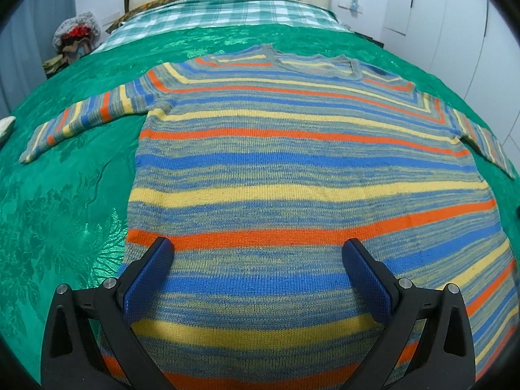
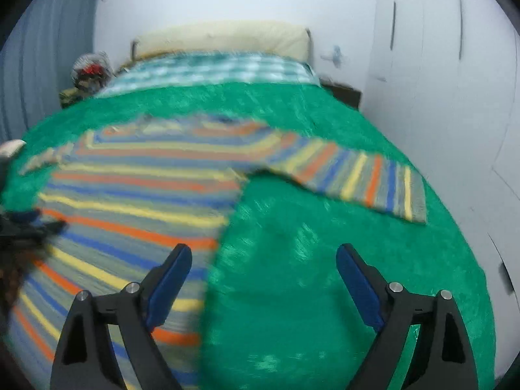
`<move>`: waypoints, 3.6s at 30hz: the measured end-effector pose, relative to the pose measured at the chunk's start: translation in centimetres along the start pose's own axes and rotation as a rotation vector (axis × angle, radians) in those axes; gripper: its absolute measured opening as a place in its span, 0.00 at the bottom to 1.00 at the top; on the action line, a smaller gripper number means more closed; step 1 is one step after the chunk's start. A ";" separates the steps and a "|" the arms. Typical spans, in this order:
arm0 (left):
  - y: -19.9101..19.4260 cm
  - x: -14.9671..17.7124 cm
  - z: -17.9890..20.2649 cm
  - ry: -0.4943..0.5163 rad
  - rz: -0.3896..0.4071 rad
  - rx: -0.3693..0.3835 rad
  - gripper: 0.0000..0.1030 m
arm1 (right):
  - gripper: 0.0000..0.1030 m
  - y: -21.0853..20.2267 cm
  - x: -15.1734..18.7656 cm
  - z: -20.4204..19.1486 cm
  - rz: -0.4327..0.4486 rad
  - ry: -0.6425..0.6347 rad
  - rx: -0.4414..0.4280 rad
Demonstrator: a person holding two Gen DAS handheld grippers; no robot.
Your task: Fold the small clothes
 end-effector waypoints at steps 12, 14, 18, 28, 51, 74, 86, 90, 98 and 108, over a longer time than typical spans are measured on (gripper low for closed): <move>-0.3 0.1 0.1 -0.010 -0.016 -0.007 1.00 | 0.87 1.1 4.0 2.8 -0.062 0.083 -0.096; -0.6 -0.1 0.1 -0.008 -0.045 -0.014 0.99 | 0.87 -0.4 3.6 2.5 -0.089 0.054 -0.034; -3.9 0.4 0.9 -0.019 -0.063 0.026 0.99 | 0.87 -4.9 2.4 1.5 -0.075 0.017 0.057; -10.6 5.0 2.3 0.083 0.006 0.090 0.99 | 0.87 -9.3 2.4 -3.0 -0.198 -0.007 0.163; -11.8 4.6 0.2 0.052 0.036 0.043 0.99 | 0.87 -9.8 1.9 -4.5 -0.199 -0.077 0.241; -9.3 4.6 -3.1 -0.024 -0.009 -0.006 0.99 | 0.68 4.1 -4.4 23.6 -0.234 0.831 -0.165; -7.3 5.4 -3.3 -0.031 -0.073 -0.031 0.99 | 0.05 10.6 -3.1 23.4 -0.428 0.796 -0.169; -7.9 5.1 -3.1 -0.019 -0.047 -0.031 0.99 | 0.05 7.8 -6.2 22.7 -0.335 0.719 -0.108; -8.4 4.6 -2.7 -0.017 -0.027 0.007 0.99 | 0.05 2.4 -20.6 7.0 -0.139 0.368 -0.414; -8.4 4.6 -3.8 -0.038 -0.027 -0.010 0.99 | 0.38 8.9 -23.3 -11.6 -0.254 0.225 -0.689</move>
Point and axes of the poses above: each gripper's, at about its wrist camera, not at the fingertips, and y roughly the way its jaws point, z to its right, x to its underside, the point moved 5 cm from there along y, roughly the way its jaws point, and after that the axes turned 2 degrees about -z, right-handed, at the moved point
